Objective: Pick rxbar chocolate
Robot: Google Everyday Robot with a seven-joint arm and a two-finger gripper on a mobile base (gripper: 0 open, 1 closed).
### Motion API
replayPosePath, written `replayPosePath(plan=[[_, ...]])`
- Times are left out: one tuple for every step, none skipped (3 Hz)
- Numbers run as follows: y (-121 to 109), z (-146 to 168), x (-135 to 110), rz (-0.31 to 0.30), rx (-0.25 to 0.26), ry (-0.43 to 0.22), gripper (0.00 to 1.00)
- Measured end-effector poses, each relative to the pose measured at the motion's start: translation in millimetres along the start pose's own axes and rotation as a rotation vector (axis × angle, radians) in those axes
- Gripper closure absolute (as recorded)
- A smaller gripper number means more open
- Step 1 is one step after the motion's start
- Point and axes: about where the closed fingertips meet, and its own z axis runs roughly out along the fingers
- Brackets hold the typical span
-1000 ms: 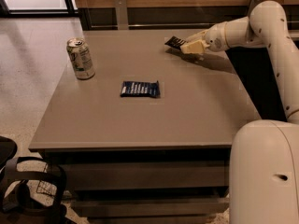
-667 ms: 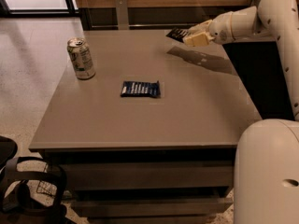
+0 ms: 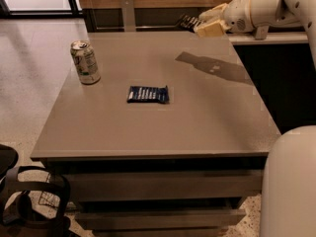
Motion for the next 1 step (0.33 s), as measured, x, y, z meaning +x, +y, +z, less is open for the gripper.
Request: replayPosePath(plan=[[9.3, -7.0, -20.3, -0.068, 0.005, -0.003, 1.0]])
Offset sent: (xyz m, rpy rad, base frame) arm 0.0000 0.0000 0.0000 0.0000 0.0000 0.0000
